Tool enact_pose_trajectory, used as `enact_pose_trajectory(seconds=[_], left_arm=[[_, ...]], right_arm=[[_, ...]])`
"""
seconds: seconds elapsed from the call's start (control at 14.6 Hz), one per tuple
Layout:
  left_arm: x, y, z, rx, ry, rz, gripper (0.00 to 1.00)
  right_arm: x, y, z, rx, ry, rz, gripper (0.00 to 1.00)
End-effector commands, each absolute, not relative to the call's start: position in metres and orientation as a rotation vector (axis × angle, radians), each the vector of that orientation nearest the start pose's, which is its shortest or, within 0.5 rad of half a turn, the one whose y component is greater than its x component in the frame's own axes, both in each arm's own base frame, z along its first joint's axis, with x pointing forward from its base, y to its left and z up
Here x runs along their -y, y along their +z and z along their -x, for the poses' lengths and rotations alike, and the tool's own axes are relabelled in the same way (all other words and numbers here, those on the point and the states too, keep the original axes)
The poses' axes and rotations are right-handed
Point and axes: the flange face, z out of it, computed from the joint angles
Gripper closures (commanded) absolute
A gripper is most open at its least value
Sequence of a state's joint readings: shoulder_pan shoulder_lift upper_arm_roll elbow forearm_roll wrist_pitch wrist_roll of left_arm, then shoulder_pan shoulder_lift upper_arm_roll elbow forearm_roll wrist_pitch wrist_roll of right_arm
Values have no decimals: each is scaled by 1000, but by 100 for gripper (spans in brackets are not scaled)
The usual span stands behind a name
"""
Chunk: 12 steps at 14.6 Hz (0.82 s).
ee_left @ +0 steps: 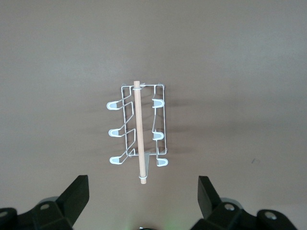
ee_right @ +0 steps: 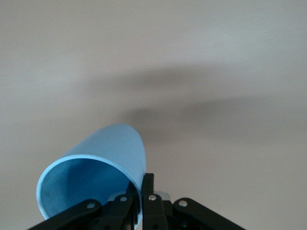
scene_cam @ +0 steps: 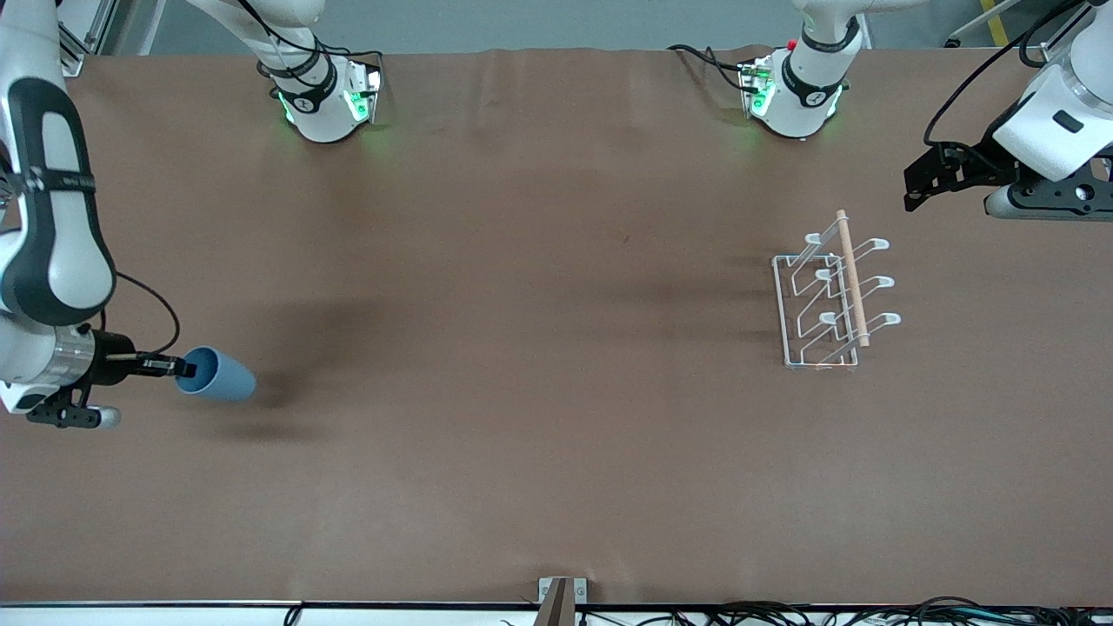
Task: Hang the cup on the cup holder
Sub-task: 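Lift the blue cup with the right gripper toward the table middle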
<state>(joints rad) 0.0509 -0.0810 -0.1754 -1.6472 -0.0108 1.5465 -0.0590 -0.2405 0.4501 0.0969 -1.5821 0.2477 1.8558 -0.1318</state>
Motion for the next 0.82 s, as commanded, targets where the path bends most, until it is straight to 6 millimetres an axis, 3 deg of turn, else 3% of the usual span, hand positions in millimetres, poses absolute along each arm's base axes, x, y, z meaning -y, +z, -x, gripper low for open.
enact_pose_trajectory(seconds=[0.0,0.27,0.48,0.76], left_arm=[[72,634,-524,-130,22,3147,0],[75,634,-524,-140,25,3146,0],[77,633,-524,-149,27,3142,0],[82,625,-527,-166,51,3144,0]], right_arm=[[34,394,-645,-117,210,2682,98],[-67,443,-634,-4,217,2472,97],[-123,464,-623,22,269,2266,98],[-170,466,-612,40,336,2111,99]])
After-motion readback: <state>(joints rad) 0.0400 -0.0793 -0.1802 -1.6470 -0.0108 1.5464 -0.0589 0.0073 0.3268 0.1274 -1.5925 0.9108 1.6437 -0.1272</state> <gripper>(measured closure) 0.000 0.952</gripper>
